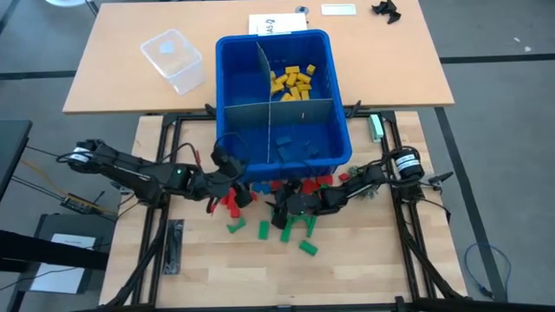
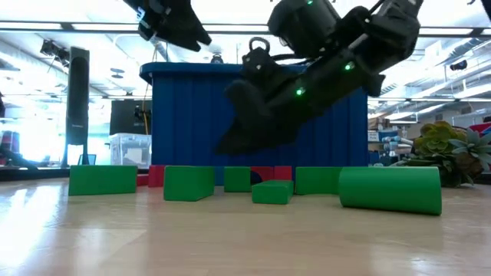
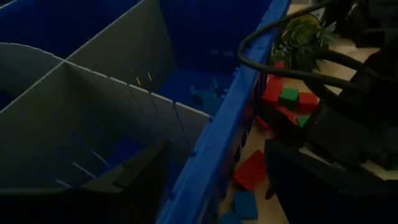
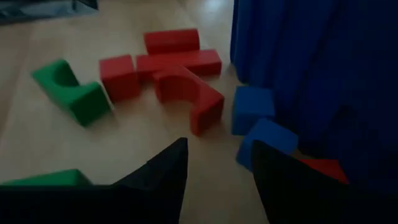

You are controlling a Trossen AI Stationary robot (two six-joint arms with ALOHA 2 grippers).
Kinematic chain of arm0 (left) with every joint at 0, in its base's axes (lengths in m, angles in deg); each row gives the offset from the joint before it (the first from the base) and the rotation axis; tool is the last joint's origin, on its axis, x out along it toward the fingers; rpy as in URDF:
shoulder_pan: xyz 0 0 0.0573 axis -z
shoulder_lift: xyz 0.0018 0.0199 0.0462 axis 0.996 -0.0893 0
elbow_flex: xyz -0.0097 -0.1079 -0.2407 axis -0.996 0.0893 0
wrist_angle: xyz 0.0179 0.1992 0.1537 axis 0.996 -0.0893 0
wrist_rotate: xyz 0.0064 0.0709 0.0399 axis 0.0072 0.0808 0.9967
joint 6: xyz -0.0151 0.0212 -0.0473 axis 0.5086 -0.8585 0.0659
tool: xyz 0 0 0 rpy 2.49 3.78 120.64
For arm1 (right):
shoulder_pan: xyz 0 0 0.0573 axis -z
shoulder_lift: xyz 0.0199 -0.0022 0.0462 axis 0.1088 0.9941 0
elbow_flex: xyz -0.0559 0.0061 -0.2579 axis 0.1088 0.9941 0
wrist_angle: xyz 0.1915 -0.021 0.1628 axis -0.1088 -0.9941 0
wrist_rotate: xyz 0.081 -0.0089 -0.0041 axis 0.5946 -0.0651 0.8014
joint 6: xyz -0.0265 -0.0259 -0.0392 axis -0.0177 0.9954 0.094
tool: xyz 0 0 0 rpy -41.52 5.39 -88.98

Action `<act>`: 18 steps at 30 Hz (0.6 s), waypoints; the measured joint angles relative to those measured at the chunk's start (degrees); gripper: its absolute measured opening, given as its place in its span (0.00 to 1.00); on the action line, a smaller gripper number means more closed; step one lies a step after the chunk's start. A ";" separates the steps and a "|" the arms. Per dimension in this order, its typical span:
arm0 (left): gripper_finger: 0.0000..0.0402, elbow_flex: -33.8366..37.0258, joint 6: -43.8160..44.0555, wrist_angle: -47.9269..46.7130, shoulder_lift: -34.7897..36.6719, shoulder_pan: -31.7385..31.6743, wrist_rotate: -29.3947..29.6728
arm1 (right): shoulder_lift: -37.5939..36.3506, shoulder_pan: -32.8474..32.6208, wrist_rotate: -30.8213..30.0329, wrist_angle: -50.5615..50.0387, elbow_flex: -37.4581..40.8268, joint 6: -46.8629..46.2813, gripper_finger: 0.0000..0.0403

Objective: Sort Items/Unsort Items

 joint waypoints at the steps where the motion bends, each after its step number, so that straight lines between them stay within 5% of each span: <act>1: 0.67 0.00 -0.02 0.16 -0.43 0.00 0.00 | 0.76 0.36 -0.05 0.17 -0.92 0.65 0.44; 7: 0.67 0.02 0.18 0.40 -2.25 0.27 0.05 | 3.30 2.35 -3.71 -1.02 -5.83 5.64 0.40; 18: 0.67 0.02 0.24 0.41 -2.25 0.31 0.28 | 4.01 3.28 -1.30 -12.46 -7.23 6.24 0.31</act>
